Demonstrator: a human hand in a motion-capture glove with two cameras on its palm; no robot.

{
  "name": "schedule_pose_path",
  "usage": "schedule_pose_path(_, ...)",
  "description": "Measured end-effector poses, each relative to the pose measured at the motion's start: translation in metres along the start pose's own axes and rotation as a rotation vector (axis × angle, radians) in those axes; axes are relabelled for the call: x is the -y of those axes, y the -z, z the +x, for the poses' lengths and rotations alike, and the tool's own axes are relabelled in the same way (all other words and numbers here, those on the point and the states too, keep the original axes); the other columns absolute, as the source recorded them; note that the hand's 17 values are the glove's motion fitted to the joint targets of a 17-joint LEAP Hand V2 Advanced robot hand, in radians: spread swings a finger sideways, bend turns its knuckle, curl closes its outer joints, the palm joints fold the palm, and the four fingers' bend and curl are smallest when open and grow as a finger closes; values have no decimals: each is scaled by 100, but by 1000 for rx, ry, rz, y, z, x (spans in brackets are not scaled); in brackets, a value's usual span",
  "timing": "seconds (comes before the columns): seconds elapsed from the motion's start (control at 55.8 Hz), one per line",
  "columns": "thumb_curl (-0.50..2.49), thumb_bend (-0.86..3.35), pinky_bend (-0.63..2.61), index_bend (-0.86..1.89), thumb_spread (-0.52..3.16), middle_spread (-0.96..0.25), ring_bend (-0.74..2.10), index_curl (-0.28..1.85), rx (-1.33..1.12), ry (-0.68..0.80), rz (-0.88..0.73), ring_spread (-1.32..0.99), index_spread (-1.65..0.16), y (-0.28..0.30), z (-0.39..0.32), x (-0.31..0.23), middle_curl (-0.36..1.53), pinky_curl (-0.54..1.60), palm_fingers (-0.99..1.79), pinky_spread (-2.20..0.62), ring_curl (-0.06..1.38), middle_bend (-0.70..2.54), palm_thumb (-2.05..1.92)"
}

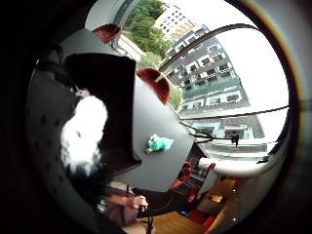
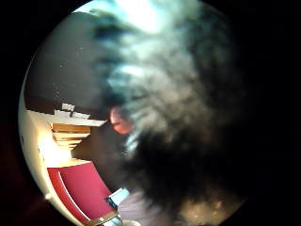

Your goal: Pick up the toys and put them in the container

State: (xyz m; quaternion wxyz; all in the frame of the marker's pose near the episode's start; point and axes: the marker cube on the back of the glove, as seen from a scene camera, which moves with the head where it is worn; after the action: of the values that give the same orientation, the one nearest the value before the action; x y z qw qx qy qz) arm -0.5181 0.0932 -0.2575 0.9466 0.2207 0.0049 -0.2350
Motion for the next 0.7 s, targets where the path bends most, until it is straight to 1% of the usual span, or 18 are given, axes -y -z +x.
schedule_pose_path(0.036, 117, 4, 92, 54, 47, -31, 114, 99, 17, 79, -4, -43, -28, -2, -4, -1, 92, 46, 83, -40, 71, 81, 64)
schedule_pose_path(0.054, 114, 2, 97, 44, 52, -32, 114, 97, 12, 113, -19, -42, -28, -4, -5, -2, 90, 47, 70, -40, 70, 74, 62)
schedule_pose_path(0.072, 114, 2, 99, 41, 54, -32, 115, 98, -4, 142, -42, -42, -27, -7, -5, -3, 90, 48, 67, -39, 71, 73, 61)
schedule_pose_path(0.09, 111, 0, 98, 33, 65, -31, 113, 95, -34, 173, -68, -41, -27, -10, -4, -4, 87, 48, 48, -37, 71, 66, 57)
schedule_pose_path(0.107, 107, -5, 100, 20, 72, -29, 109, 92, -71, 207, -92, -40, -25, -14, -2, -5, 84, 50, 11, -34, 70, 56, 48)
schedule_pose_path(0.125, 103, -8, 109, 10, 77, -24, 101, 91, -97, 233, -112, -36, -22, -16, -1, -6, 81, 56, -24, -30, 71, 45, 42)
schedule_pose_path(0.143, 101, -7, 111, 8, 81, -23, 99, 88, -95, 238, -125, -34, -21, -18, -1, -7, 80, 55, -23, -28, 72, 42, 40)
schedule_pose_path(0.161, 96, -12, 116, 1, 84, -17, 83, 81, -68, 225, -135, -29, -20, -20, -2, -7, 75, 55, -49, -24, 66, 30, 30)
schedule_pose_path(0.197, 91, -9, 115, -3, 90, -11, 71, 70, 4, 212, -150, -24, -18, -21, -6, -8, 70, 51, -50, -19, 61, 22, 24)
schedule_pose_path(0.251, 83, -8, 113, -3, 97, -5, 58, 59, 46, 296, -165, -19, -15, -21, -20, -9, 64, 48, -45, -13, 53, 14, 17)
schedule_pose_path(0.269, 81, -7, 112, -3, 99, -3, 55, 56, 48, 273, -169, -17, -14, -20, -30, -6, 62, 47, -45, -11, 51, 13, 15)
schedule_pose_path(0.322, 75, -5, 107, -1, 104, 0, 49, 50, 53, 137, -173, -13, -12, -18, -63, 4, 58, 45, -43, -7, 47, 11, 11)
schedule_pose_path(0.34, 73, -5, 106, -1, 105, 1, 48, 48, 57, 124, -169, -12, -12, -17, -66, 5, 56, 44, -42, -6, 46, 11, 10)
schedule_pose_path(0.412, 67, -4, 98, 1, 110, 3, 43, 41, 42, 153, -161, -8, -11, -11, -54, 0, 52, 42, -40, -3, 44, 11, 7)
schedule_pose_path(0.484, 62, -3, 91, 3, 113, 4, 39, 37, 41, 131, -151, -5, -12, -2, -41, -4, 48, 39, -37, -1, 42, 12, 5)
schedule_pose_path(0.591, 56, -3, 83, 5, 116, 3, 34, 31, 67, 138, -151, -3, -13, 12, -25, -13, 43, 36, -33, 1, 40, 12, 3)
schedule_pose_path(0.699, 51, -3, 78, 6, 117, 3, 30, 27, 67, 142, -160, -2, -14, 24, 19, -29, 39, 34, -31, 2, 39, 12, 0)
